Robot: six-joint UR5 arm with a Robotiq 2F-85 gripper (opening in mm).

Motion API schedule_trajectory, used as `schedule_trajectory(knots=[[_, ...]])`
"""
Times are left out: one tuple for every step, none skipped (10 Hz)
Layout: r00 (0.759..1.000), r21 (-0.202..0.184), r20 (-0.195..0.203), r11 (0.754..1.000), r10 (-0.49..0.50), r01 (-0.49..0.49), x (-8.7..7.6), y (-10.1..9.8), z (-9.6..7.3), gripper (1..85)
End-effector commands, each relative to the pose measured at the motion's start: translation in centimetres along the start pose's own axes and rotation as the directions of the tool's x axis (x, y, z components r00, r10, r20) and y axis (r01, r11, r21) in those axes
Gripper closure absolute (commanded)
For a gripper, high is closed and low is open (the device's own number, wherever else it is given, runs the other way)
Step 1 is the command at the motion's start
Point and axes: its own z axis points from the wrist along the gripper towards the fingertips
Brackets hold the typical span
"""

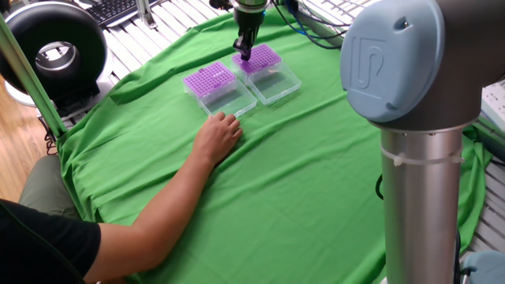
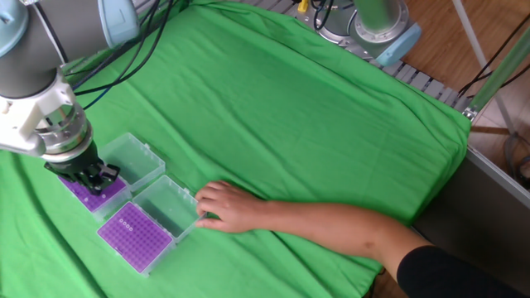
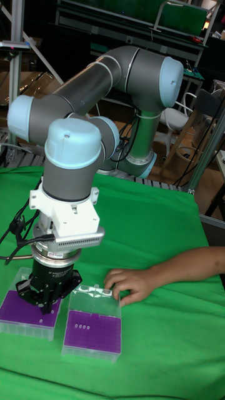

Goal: Insert a small pipette tip into the holder for small pipette tips

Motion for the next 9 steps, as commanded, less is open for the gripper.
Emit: schedule_trajectory(knots=[[1.000,-0.016,-0.005,1.000,0.022,-0.022,-0.5,0.7,-1.6,84.7],[1.000,-0.018,0.004,1.000,0.022,-0.022,-0.8,0.8,-1.5,84.7],[1.000,-0.016,0.008,1.000,0.022,-0.022,-0.9,0.7,-1.4,84.7],[1.000,-0.013,0.019,1.000,0.023,-0.022,-1.1,0.6,-1.3,84.7],[0.999,-0.017,0.036,1.000,0.024,-0.023,-1.5,0.6,-1.0,84.7],[0.998,-0.023,0.060,1.000,0.019,-0.018,-1.9,0.5,-0.5,84.7],[0.997,-0.023,0.079,1.000,0.015,-0.013,-2.2,0.4,0.0,84.7],[0.996,-0.023,0.091,1.000,0.011,-0.009,-2.4,0.3,0.3,84.7],[0.995,-0.022,0.094,1.000,0.010,-0.008,-2.4,0.2,0.4,84.7]])
